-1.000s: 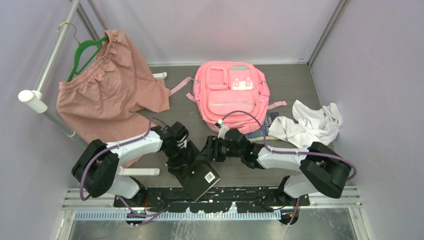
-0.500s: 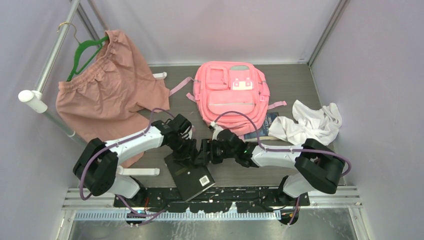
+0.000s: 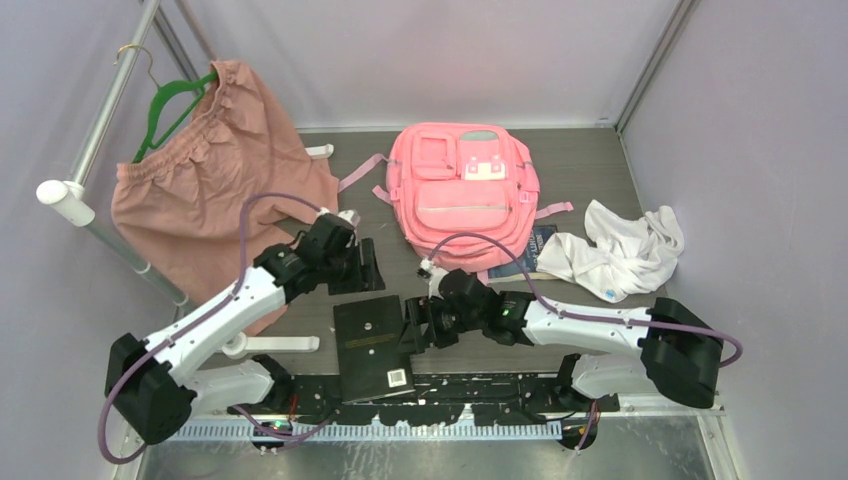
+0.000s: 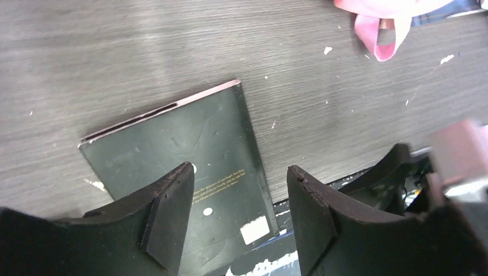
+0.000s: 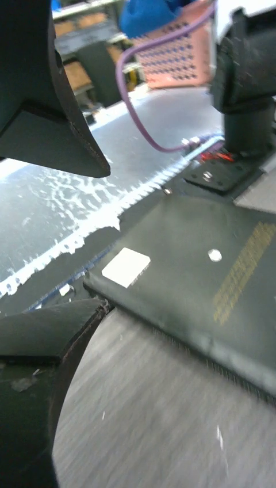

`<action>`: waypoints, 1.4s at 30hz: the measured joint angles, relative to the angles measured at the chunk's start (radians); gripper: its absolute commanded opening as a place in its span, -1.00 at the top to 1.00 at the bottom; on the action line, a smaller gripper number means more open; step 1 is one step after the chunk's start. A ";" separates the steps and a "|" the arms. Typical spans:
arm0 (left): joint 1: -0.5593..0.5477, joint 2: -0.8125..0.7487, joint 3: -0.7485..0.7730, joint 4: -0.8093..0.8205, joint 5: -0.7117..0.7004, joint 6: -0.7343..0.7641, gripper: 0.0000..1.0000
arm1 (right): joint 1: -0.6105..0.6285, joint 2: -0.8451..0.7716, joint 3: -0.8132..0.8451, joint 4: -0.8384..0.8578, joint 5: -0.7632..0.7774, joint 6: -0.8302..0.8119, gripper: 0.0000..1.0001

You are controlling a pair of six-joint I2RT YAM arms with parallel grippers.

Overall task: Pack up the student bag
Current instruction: Adjust the book at the center of the board.

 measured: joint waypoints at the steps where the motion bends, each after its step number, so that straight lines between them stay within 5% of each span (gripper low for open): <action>1: -0.001 -0.029 -0.021 0.001 -0.018 -0.023 -0.23 | -0.005 -0.011 -0.003 -0.017 0.024 0.002 -0.66; 7: -0.004 -0.104 -0.192 -0.020 -0.116 -0.153 -0.07 | -0.017 -0.055 -0.026 -0.095 0.240 0.061 -0.63; 11: -0.008 -0.105 -0.239 -0.058 -0.168 -0.190 -0.04 | -0.025 -0.058 -0.052 -0.104 0.335 0.167 -0.42; 20: -0.044 -0.079 -0.293 -0.067 -0.209 -0.246 -0.10 | 0.015 0.027 -0.110 -0.019 0.389 0.325 -0.08; 35: -0.196 0.013 -0.290 -0.117 -0.275 -0.393 -0.14 | 0.024 0.120 -0.138 0.146 0.396 0.433 -0.01; 42: -0.202 0.074 -0.264 -0.054 -0.227 -0.406 0.27 | 0.024 0.099 -0.173 0.172 0.410 0.452 -0.01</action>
